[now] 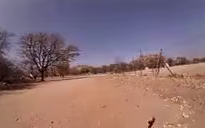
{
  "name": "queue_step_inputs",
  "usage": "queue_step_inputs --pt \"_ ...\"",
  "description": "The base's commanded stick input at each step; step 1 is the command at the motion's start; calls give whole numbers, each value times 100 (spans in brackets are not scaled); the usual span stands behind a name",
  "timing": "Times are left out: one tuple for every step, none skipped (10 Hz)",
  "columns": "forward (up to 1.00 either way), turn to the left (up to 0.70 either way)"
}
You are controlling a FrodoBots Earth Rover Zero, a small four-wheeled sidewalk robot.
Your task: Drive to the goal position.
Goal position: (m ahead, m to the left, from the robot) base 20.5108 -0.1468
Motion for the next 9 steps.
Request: queue_step_inputs --pt "50 0" --pt "50 0" --pt "50 0" --pt "50 0" --pt "50 0" --pt "50 0" --pt "50 0" --pt "50 0" --pt "50 0"
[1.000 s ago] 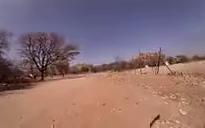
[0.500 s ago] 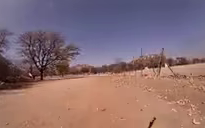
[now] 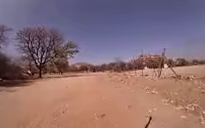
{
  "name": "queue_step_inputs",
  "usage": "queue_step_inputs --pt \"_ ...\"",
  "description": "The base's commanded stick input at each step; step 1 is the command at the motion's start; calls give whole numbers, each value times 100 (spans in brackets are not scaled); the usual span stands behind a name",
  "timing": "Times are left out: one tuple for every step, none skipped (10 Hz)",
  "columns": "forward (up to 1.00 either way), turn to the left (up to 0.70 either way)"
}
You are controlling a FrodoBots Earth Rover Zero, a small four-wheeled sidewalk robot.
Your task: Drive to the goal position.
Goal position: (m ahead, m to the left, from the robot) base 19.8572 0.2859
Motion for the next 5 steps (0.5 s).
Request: queue_step_inputs --pt "50 0" --pt "50 0" --pt "50 7" --pt "50 22" --pt "50 50"
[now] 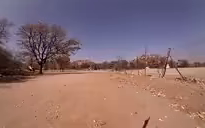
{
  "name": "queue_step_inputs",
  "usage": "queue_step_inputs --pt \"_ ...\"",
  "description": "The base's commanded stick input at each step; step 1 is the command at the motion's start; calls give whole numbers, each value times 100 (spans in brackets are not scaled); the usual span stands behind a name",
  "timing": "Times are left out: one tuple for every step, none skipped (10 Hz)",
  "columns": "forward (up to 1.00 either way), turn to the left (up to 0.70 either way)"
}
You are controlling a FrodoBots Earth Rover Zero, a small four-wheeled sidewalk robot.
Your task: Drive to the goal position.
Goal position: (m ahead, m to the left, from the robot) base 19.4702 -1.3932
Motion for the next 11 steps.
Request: queue_step_inputs --pt "50 50" --pt "50 0" --pt "50 0" --pt "50 0" --pt "50 0" --pt "50 0" --pt "50 0" --pt "50 0" --pt "50 0" --pt "50 0" --pt "50 0"
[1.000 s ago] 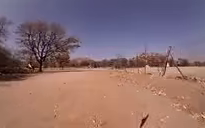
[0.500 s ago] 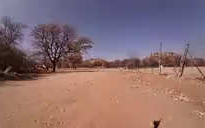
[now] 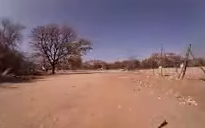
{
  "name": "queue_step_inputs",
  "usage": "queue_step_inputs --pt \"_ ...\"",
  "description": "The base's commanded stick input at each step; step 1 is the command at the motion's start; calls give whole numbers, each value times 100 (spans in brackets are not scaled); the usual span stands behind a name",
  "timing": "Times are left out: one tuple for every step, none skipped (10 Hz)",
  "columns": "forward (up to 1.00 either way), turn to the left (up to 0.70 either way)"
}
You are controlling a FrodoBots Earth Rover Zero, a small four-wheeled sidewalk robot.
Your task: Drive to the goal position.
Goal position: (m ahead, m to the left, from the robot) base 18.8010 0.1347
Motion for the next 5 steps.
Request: queue_step_inputs --pt "50 0" --pt "50 0" --pt "50 0" --pt "50 0" --pt "50 0"
